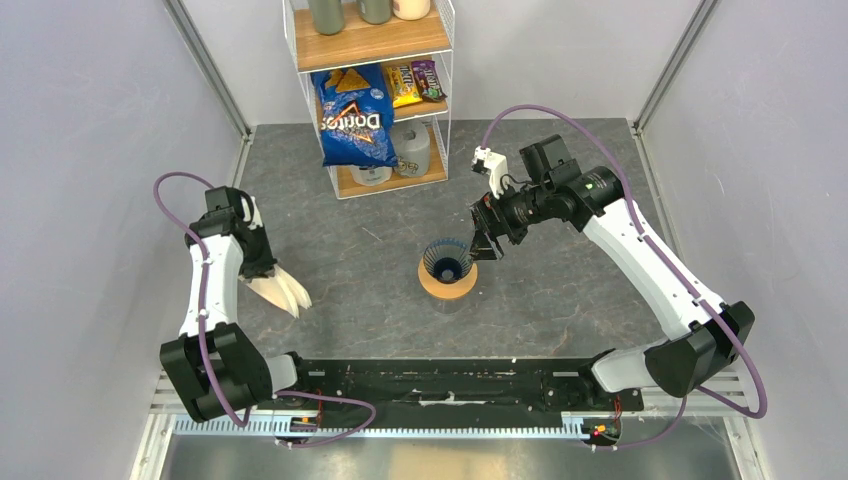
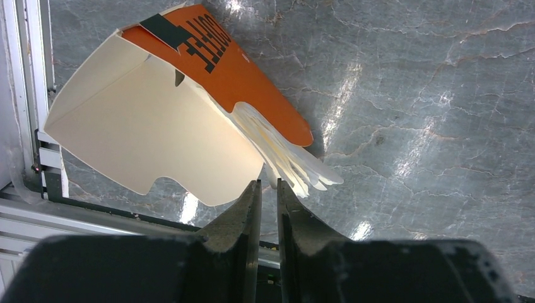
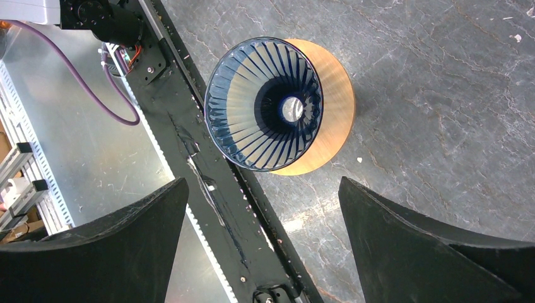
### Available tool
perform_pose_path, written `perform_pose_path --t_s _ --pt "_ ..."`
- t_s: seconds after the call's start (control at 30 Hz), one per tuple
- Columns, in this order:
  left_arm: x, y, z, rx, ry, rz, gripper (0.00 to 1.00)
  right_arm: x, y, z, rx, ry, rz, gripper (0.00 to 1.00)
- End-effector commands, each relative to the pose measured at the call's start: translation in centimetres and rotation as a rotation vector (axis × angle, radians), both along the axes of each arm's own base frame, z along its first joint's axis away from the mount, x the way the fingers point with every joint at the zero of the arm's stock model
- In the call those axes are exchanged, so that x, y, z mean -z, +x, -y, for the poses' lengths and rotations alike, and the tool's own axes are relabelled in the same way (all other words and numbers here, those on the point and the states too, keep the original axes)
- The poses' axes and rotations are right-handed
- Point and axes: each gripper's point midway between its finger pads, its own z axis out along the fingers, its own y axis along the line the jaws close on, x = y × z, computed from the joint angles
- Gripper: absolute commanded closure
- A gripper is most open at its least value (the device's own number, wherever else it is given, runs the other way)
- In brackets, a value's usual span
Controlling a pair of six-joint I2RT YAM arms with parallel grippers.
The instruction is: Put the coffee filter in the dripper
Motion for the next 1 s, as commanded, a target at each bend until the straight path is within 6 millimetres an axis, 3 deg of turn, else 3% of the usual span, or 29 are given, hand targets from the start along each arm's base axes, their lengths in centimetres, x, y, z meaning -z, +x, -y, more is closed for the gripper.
perform_pose_path --t_s 0.0,0.37,0.97 --pt "-0.1 0.7 -0.1 -0.038 -0.011 0.039 0.77 -0.5 0.2 0.0 0.008 0.012 0.017 0.03" --pt "0.3 0.8 -0.3 -0.060 -0.006 0.034 0.73 -0.3 0.2 0.0 0.012 0.013 0.014 0.03" --pt "0.8 0.4 -1.3 -0.109 0.040 -0.001 0.80 -0.2 0.3 0.0 0.013 0.009 0.013 0.03"
